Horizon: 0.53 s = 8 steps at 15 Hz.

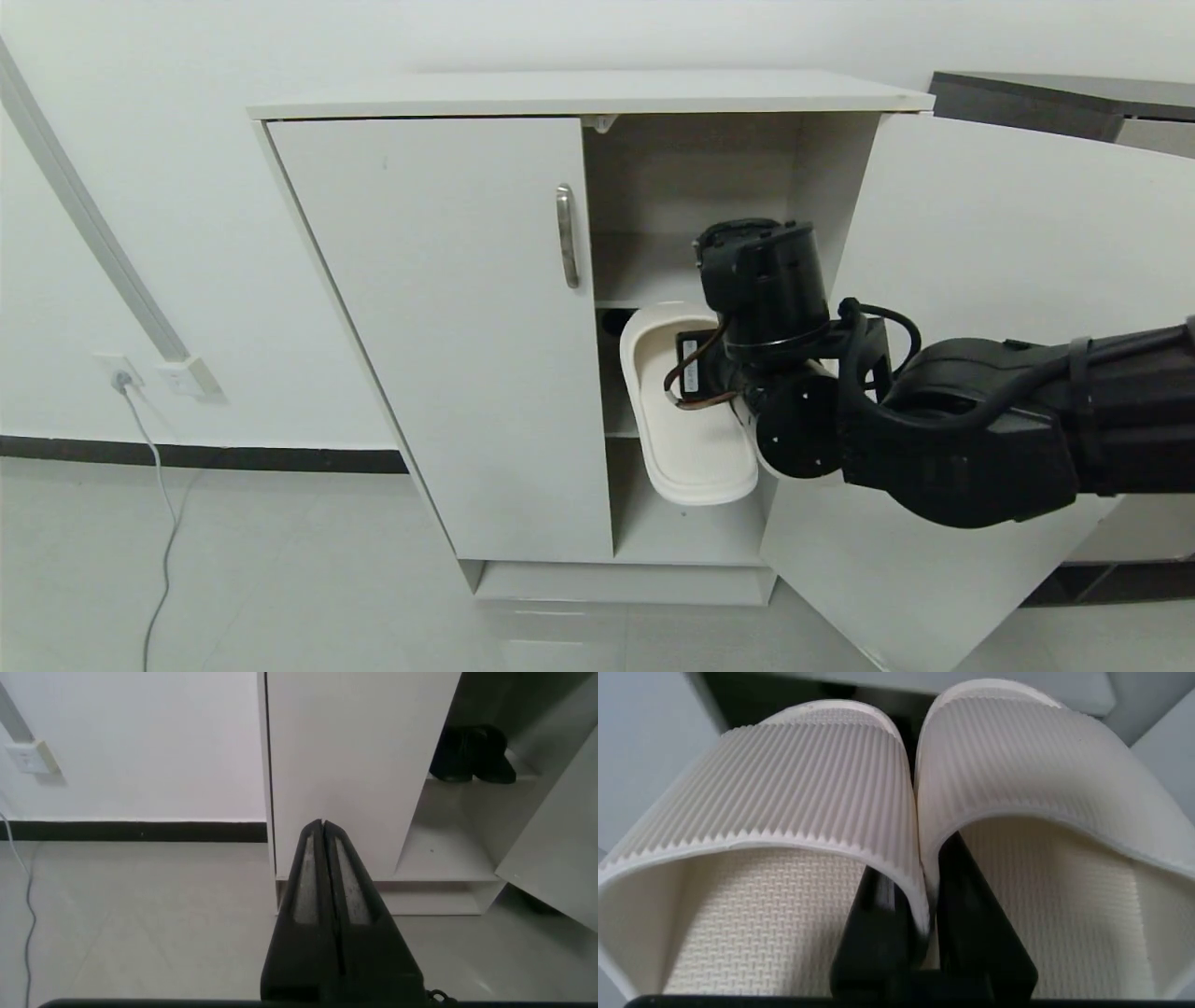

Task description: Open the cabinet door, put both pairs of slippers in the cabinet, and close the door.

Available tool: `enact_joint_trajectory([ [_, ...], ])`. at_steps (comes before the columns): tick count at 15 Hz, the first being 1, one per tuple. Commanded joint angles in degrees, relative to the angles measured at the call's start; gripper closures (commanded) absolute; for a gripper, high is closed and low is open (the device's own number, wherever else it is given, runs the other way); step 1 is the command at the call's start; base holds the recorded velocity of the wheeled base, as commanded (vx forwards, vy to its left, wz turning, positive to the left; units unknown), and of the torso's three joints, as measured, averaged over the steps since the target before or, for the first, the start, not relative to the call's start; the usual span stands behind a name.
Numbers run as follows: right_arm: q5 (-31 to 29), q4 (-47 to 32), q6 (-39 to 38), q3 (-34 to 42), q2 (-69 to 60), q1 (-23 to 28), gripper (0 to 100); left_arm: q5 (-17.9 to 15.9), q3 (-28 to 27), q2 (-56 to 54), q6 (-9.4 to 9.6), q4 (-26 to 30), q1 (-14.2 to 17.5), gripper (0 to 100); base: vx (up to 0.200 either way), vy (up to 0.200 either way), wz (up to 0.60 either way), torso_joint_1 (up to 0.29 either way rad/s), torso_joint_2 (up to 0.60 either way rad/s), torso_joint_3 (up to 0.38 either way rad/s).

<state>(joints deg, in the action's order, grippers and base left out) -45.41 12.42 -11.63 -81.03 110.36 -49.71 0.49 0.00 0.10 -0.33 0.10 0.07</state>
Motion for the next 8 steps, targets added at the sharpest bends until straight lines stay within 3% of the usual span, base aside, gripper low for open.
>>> enact_joint_trajectory([
  [1, 0.0, -0.8, 0.1, -2.5, 0.0, 1.2, 100, 0.0, 0.0, 0.0, -0.02, 0.0, 0.0, 100, 0.0, 0.0, 0.0, 0.0, 0.0, 0.0],
  [8, 0.1, -1.0, 0.1, -3.1, 0.6, 1.3, 100, 0.0, 0.0, 0.0, -0.02, 0.0, 0.0, 100, 0.0, 0.0, 0.0, 0.0, 0.0, 0.0],
])
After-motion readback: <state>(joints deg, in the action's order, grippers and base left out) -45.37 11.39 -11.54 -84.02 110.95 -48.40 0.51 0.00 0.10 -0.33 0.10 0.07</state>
